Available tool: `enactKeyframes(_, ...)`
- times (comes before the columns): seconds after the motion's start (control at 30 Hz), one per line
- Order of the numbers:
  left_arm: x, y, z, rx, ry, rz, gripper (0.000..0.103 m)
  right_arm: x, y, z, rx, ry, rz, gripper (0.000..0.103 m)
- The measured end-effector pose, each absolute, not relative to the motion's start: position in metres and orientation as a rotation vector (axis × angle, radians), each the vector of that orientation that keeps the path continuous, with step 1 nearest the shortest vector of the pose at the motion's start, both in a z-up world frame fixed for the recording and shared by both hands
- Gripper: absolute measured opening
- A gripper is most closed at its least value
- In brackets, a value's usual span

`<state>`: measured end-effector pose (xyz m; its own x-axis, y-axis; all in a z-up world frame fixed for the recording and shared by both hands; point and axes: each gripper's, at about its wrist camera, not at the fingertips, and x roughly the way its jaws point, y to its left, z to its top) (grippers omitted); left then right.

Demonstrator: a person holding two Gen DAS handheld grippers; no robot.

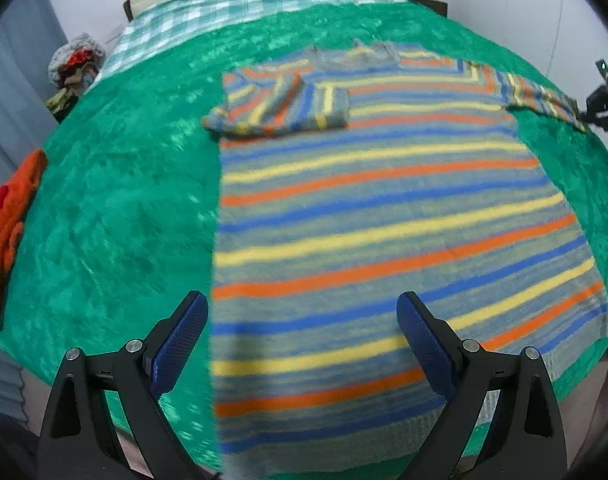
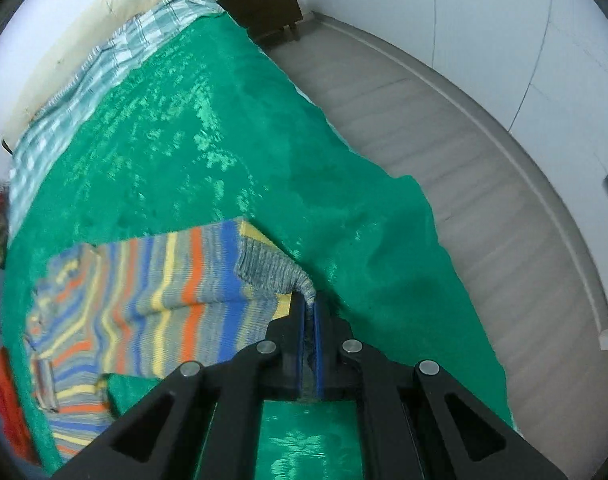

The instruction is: Fold small clothes

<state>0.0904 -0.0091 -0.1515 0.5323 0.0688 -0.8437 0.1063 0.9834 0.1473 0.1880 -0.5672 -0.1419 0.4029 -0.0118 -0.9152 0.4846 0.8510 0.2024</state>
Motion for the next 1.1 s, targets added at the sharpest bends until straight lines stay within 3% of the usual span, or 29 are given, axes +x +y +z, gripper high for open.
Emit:
enactKeyframes(0.1,0.107,-0.001,-0.123,0.191,0.947,-0.023,0.096,0.189,-0.561,-0.145,0.424,1.131,-0.337,0.012)
enactKeyframes(0.13,0.118,0.003,-0.106,0.183,0.9,-0.021,0.096,0.186,-0.558,-0.144,0.399,1.129,-0.336,0.026)
enactKeyframes(0.17,0.125,0.004,-0.097,0.175,0.874,-0.026,0.097,0.184,-0.554,-0.142,0.369,1.124,-0.341,0.049)
enactKeyframes(0.2,0.135,0.005,-0.088,0.164,0.853,-0.037,0.097,0.178,-0.551,-0.139,0.339,1.114,-0.341,0.056)
enactKeyframes(0.33,0.2,-0.01,-0.087,0.161,0.861,-0.137,0.097,0.138,-0.529,-0.121,0.225,1.078,-0.315,0.058)
enactKeyframes(0.5,0.286,-0.054,-0.167,0.326,0.987,-0.182,0.094,0.069,-0.481,-0.107,0.166,1.064,-0.181,0.058)
enactKeyframes(0.6,0.32,-0.048,-0.211,0.318,1.14,-0.156,0.082,0.033,-0.445,-0.105,0.161,1.062,-0.112,0.058)
enactKeyframes(0.67,0.325,-0.031,-0.215,0.212,1.16,-0.183,0.056,0.019,-0.425,-0.105,0.169,1.056,-0.08,0.058)
enactKeyframes(0.7,0.325,-0.026,-0.212,0.2,1.156,-0.178,0.003,0.013,-0.414,-0.105,0.169,1.052,-0.065,0.058)
enactKeyframes(0.8,0.325,0.018,-0.18,0.058,1.092,-0.141,0.006,-0.002,-0.387,-0.106,0.16,1.045,-0.038,0.058)
enactKeyframes(0.93,0.321,0.141,-0.136,-0.229,0.971,0.079,0.005,-0.01,-0.361,-0.102,0.191,1.016,-0.013,0.058)
enactKeyframes(1.1,0.313,0.274,-0.154,-0.368,0.963,0.414,0.005,-0.003,-0.337,-0.099,0.179,0.998,0.018,0.058)
